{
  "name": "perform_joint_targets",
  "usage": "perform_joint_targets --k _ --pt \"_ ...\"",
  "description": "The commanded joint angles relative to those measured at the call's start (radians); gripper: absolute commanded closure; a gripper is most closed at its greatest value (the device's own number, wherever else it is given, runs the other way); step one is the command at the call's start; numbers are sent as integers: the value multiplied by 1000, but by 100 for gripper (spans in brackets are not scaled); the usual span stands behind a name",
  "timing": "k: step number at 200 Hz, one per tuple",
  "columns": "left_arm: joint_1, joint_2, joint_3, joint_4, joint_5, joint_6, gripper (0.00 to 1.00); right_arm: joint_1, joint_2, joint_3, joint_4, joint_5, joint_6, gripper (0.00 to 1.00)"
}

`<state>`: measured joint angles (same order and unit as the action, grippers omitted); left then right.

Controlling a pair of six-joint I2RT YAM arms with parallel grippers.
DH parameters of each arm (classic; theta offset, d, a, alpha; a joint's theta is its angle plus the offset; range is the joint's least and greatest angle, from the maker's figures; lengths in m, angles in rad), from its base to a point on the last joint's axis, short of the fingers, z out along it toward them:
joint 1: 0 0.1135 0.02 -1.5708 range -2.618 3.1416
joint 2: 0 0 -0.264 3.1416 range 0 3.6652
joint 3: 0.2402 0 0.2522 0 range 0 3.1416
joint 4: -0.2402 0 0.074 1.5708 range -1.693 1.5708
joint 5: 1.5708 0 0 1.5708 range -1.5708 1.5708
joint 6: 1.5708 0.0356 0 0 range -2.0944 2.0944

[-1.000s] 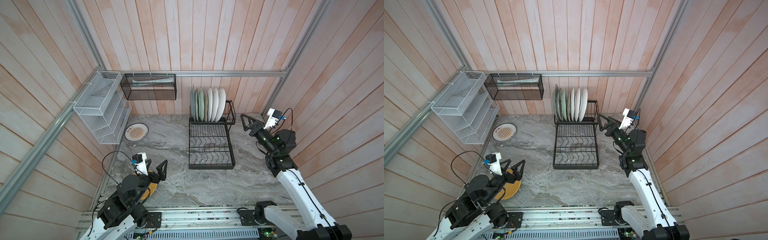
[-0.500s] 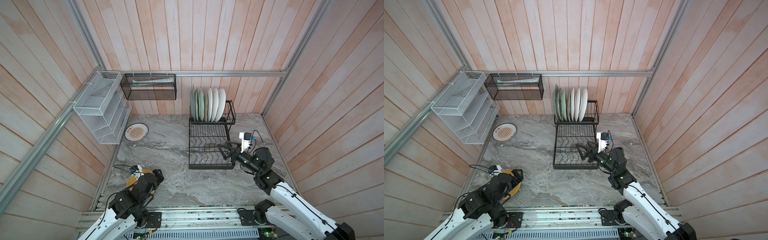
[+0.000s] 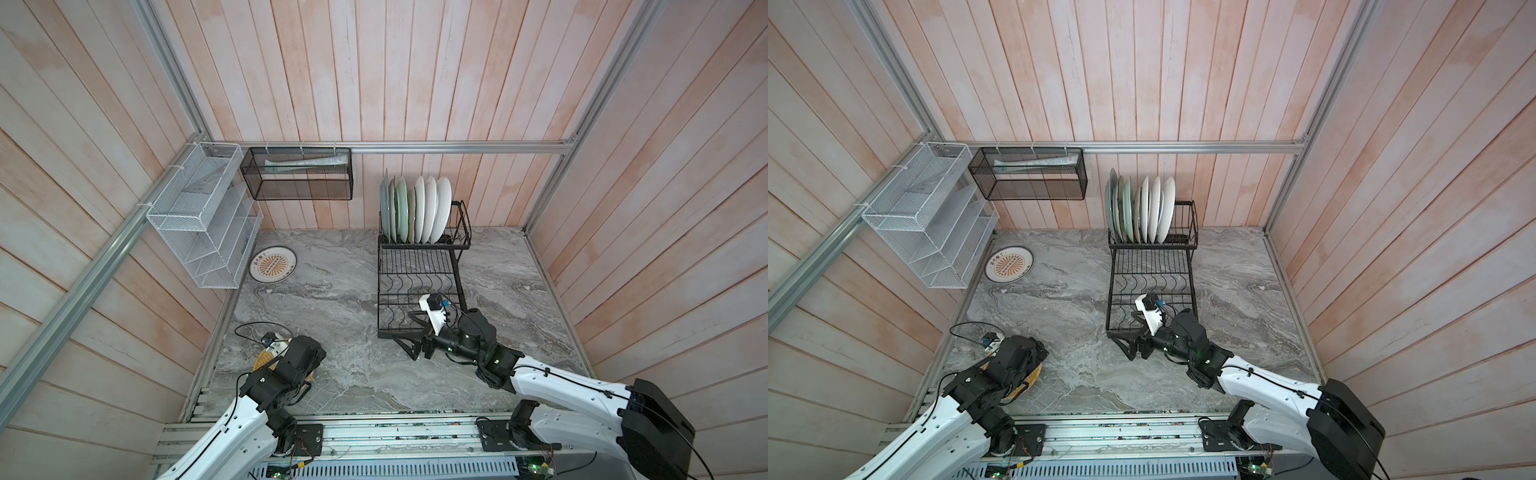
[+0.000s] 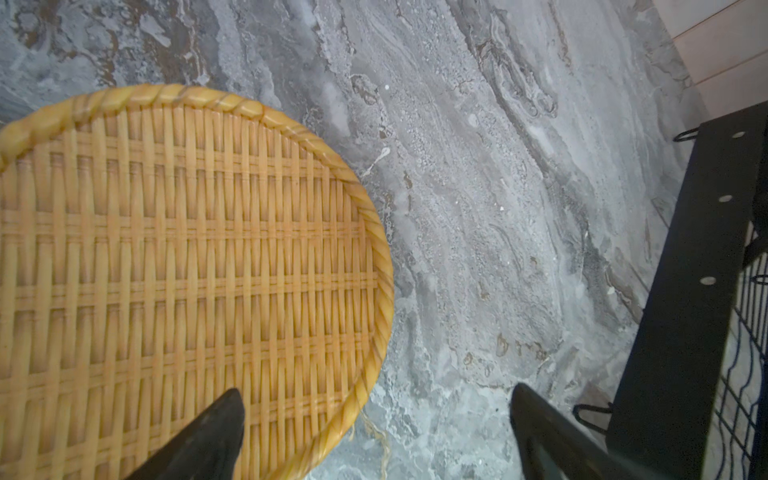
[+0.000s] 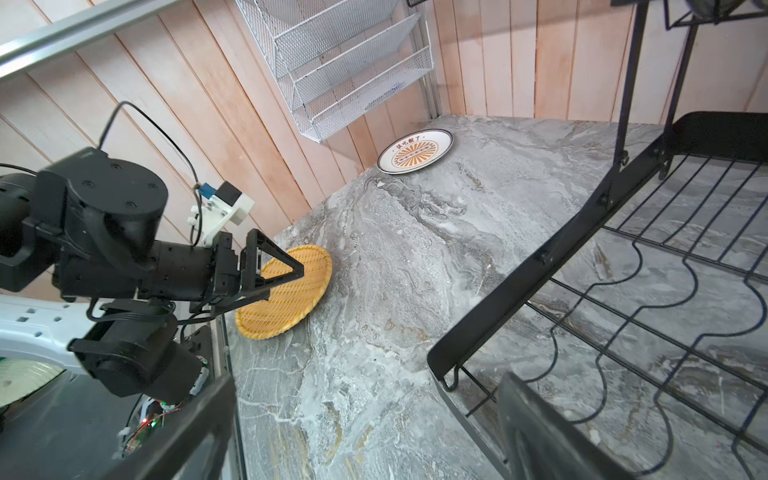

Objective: Load the plates into the dish rack

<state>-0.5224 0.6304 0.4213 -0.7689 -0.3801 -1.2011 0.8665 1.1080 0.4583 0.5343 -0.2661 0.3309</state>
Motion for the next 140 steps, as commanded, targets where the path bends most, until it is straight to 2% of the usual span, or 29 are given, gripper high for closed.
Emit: perform_joint_targets --k 1,29,55,83,140 --pt "65 19 -25 110 67 100 0 8 33 -19 84 34 -23 2" --pt "165 70 -56 248 202 211 0 9 69 -4 72 19 -29 2" --pt "214 119 -55 273 216 262 0 18 71 0 75 1 -27 2" --pt "284 187 -61 330 290 318 0 26 84 6 74 2 -29 2" --pt "297 320 -76 513 403 367 0 34 105 18 63 7 -32 2"
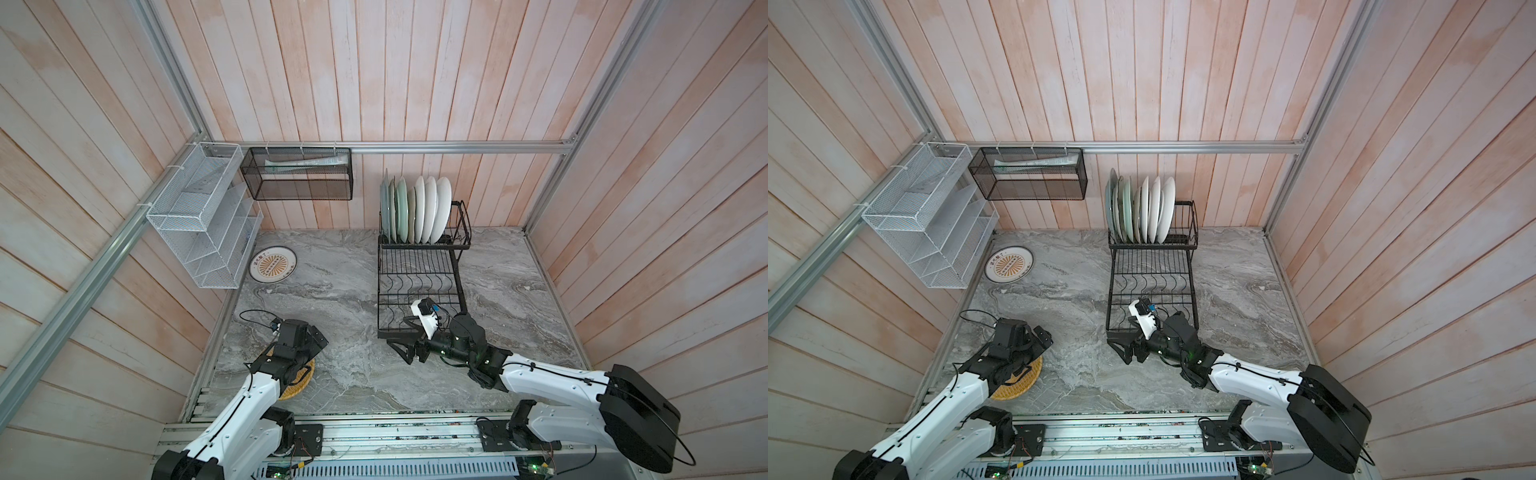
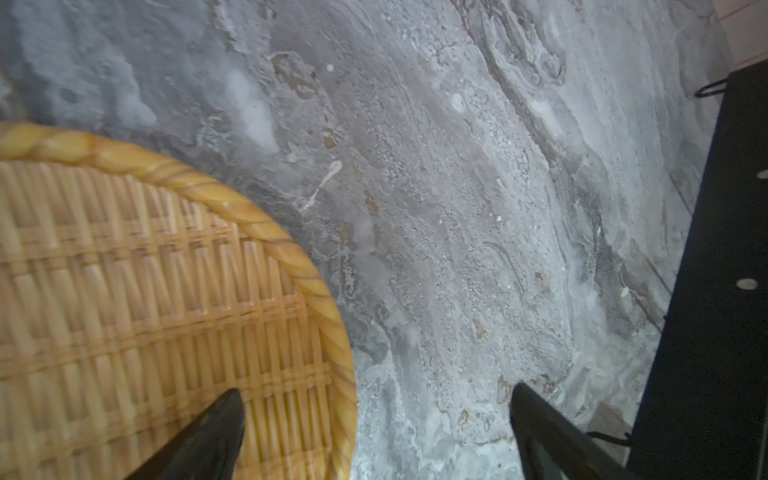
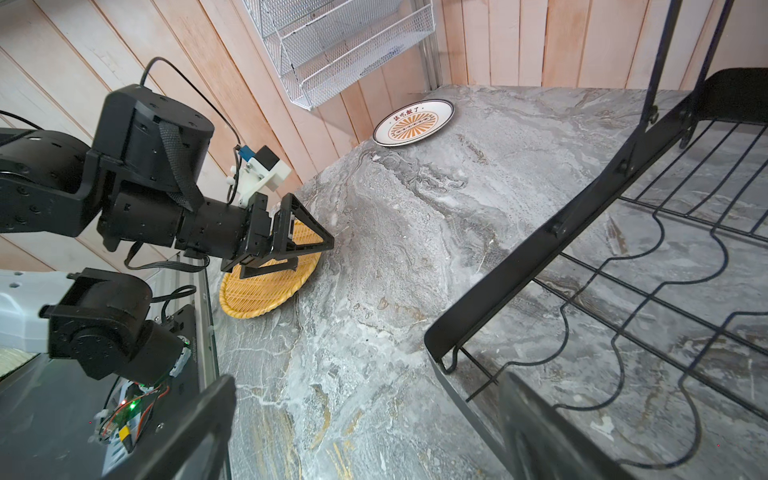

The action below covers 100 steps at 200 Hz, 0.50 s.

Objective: Load the plates into the dish rack

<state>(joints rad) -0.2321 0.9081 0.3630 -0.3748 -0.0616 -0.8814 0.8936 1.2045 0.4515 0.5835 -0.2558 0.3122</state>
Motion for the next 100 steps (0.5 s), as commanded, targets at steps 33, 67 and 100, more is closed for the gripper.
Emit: perform_joint_targets --k 33,67,100 --pt "4 127 -19 222 139 33 0 8 15 28 10 3 -14 2" --pt "-27 212 12 350 204 -9 0 9 15 28 9 13 -15 2" --pt "-105 315 89 459 219 -36 0 10 21 32 6 18 -16 2"
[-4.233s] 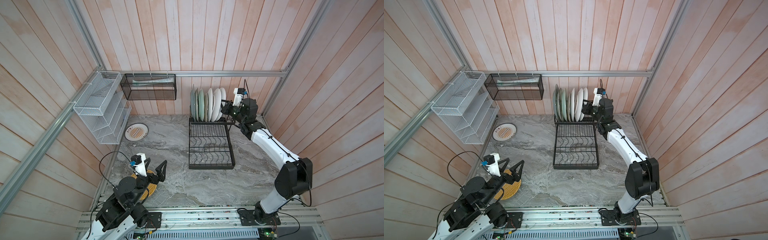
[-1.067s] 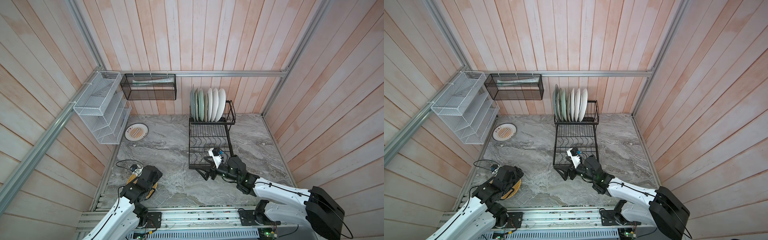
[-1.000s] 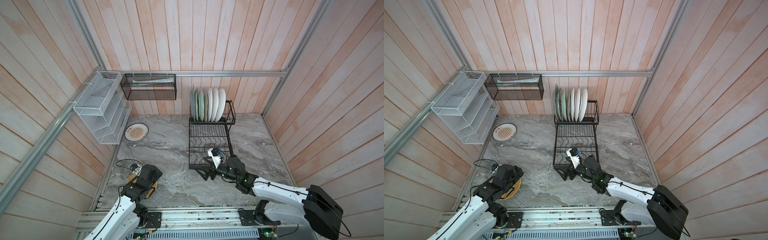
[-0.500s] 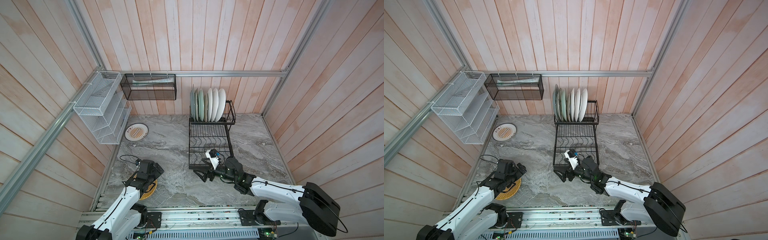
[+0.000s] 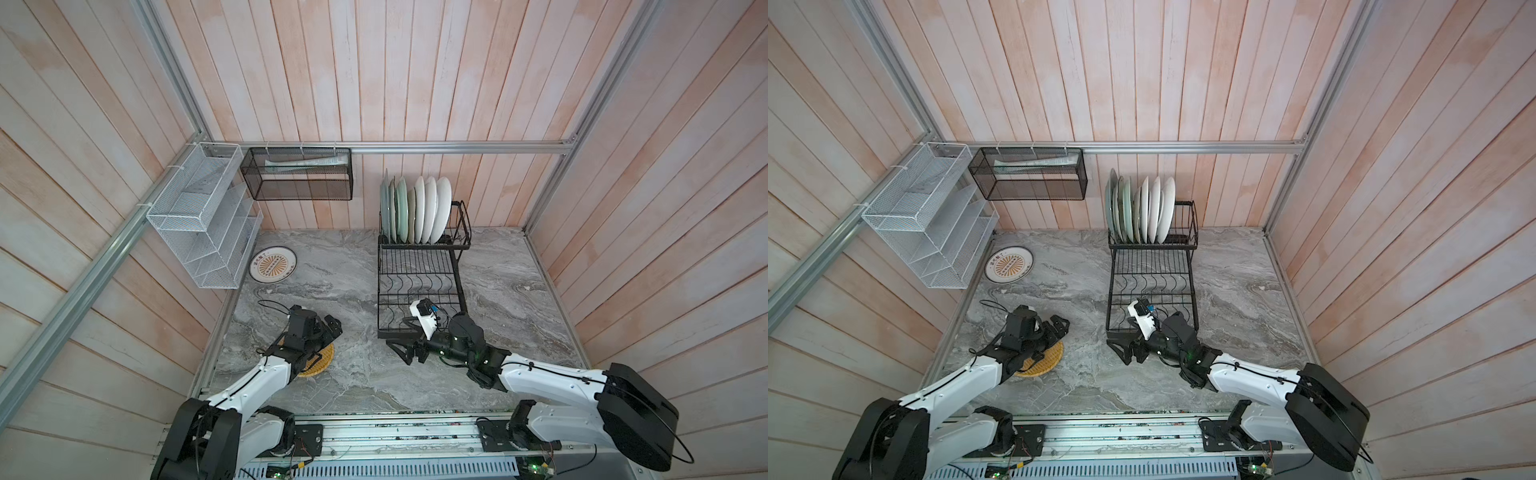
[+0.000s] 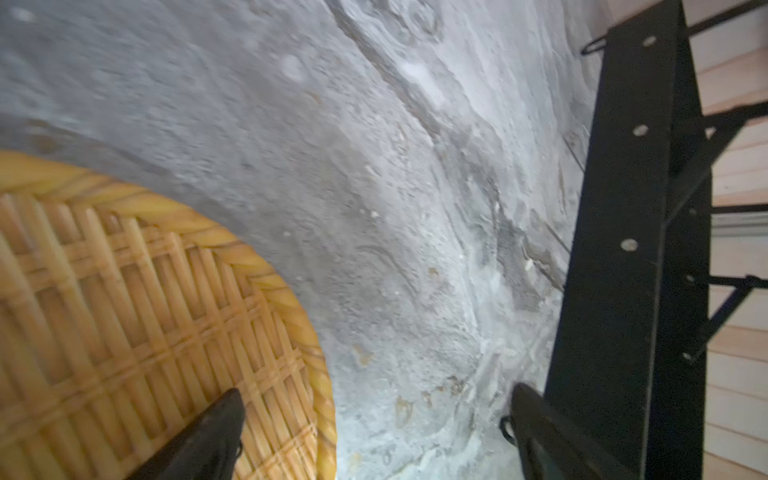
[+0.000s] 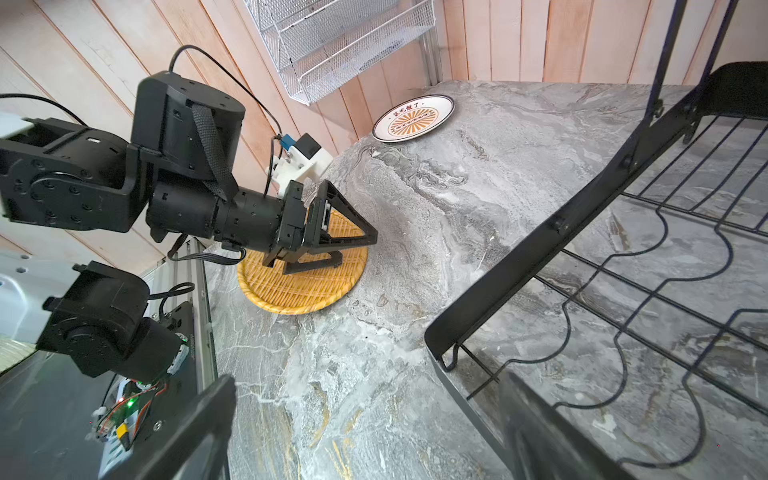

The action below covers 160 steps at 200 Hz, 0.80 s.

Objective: Load the plates into the dish rack

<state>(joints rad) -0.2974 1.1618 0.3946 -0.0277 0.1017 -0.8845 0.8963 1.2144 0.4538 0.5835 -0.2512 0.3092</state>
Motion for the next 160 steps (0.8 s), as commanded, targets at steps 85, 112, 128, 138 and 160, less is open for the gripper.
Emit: perform_joint_targets --k 85,112,128,138,160 --pt "-105 141 159 253 76 -77 0 7 21 32 -5 29 -22 2" --pt "-105 -88 135 71 -32 -23 0 7 8 26 1 33 -20 2" --pt "-97 -253 92 -76 -96 -24 0 7 -4 20 8 38 -18 2" --pt "-72 -353 61 -188 -119 -58 3 7 -5 16 14 41 -15 2" --pt "18 -555 -18 -371 -97 -129 16 7 7 16 25 30 -3 2"
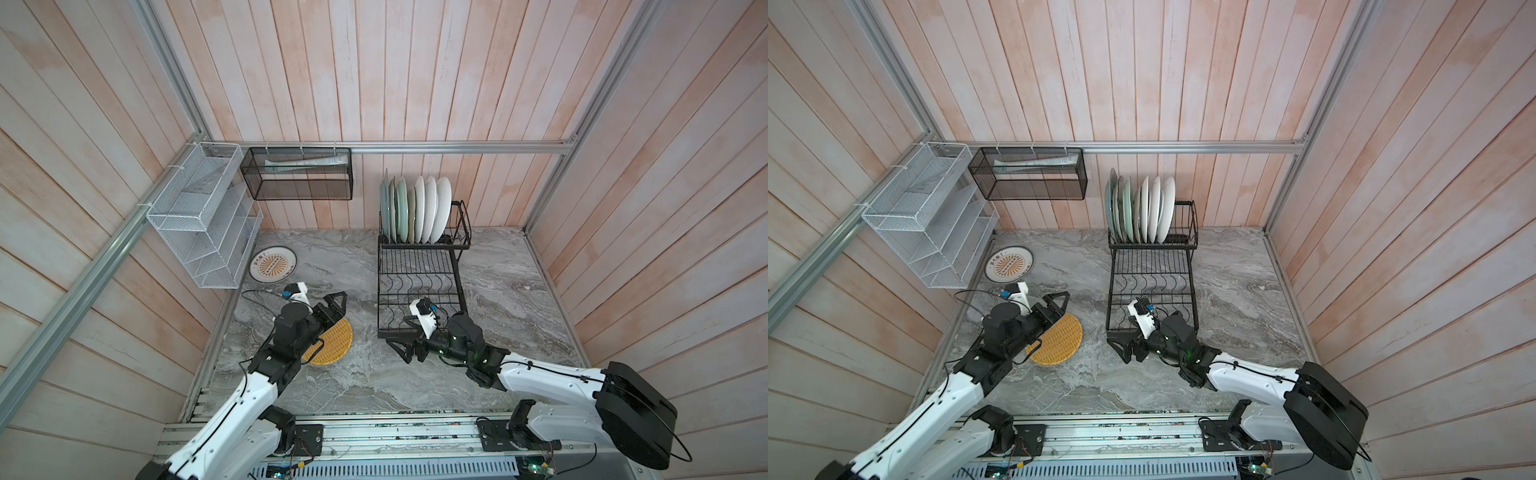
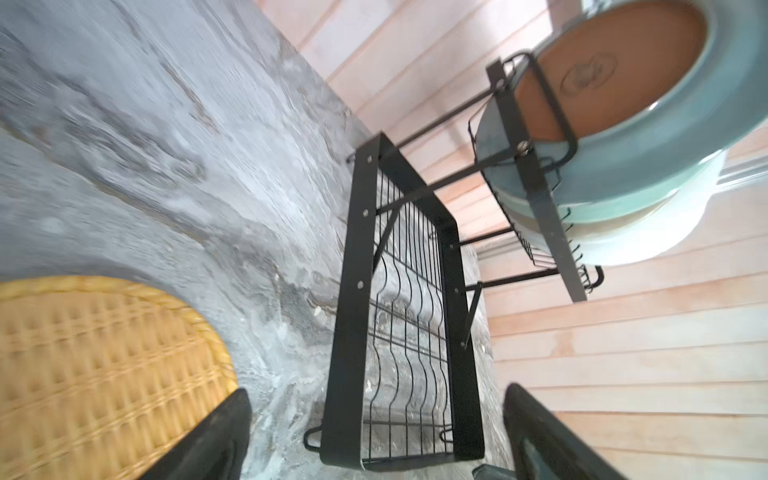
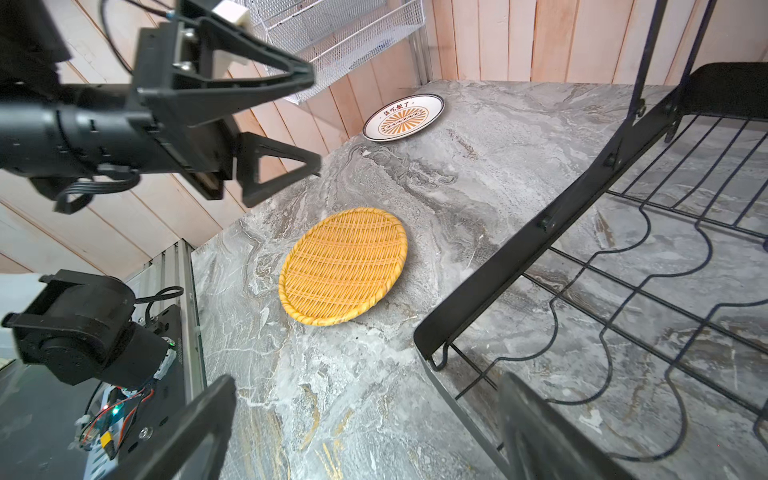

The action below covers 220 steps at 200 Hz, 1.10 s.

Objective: Load the plates into the dish rack

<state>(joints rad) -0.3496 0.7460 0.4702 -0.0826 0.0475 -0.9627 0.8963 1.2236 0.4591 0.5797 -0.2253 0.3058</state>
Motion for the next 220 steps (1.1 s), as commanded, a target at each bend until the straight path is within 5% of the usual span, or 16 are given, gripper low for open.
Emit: perform_joint_targets --k 1,49,96,168,220 --pt "72 -148 -96 -319 -44 -52 17 7 -1 11 30 3 1 2" --pt "118 -376 -215 -520 -139 -219 28 7 26 18 32 -8 6 2" --pt "120 -241 -228 -538 -177 -247 29 7 16 12 32 7 2 2" --pt "124 -100 -322 -279 -39 -199 30 7 20 16 33 0 4 2" --pt "140 -103 -377 -233 -3 -286 41 7 11 14 32 1 4 2"
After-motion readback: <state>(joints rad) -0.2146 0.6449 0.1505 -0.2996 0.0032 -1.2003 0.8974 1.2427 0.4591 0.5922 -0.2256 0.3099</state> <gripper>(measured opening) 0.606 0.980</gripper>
